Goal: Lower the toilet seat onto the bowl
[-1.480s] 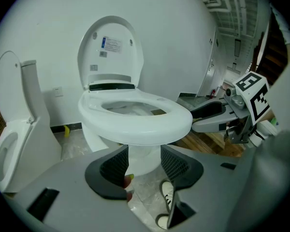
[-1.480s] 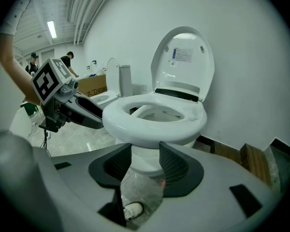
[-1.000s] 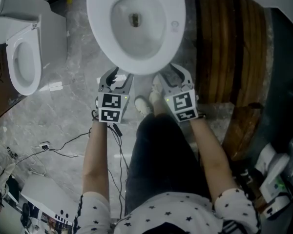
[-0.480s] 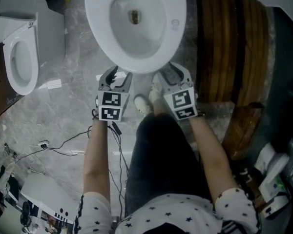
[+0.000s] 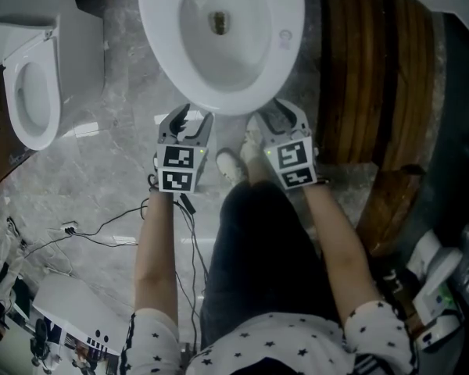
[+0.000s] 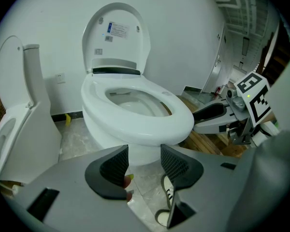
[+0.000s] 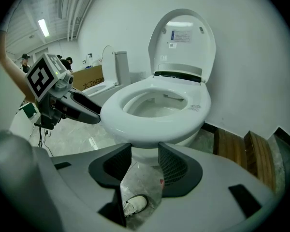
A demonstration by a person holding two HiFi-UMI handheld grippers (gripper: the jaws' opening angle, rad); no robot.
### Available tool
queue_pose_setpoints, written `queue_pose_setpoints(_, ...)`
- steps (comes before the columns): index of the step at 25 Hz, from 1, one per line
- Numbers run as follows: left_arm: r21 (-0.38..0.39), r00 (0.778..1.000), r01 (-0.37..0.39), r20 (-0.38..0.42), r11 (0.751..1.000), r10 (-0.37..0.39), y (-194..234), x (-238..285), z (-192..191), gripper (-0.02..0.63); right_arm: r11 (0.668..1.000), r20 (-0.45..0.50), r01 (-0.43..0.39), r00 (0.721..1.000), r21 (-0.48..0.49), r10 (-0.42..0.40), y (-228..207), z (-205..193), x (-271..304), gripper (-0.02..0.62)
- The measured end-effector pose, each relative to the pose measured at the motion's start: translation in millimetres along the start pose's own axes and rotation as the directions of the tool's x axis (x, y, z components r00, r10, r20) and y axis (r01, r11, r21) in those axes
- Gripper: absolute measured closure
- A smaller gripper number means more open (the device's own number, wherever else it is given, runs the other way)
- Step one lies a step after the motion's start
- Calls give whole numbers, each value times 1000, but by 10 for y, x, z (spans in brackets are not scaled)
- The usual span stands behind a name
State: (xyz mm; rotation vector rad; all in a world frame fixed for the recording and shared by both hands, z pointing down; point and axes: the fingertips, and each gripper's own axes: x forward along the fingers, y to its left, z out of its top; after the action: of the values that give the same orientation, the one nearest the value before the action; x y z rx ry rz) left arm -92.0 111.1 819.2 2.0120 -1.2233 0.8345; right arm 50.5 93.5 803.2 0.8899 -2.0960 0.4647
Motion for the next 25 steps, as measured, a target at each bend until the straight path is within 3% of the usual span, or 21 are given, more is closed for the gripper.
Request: queue_pose_setpoints(25,14,996,-5,-87,1000,7,58,346,-228,410,999,-53,-25,998,33,27,-33,-232,330,419)
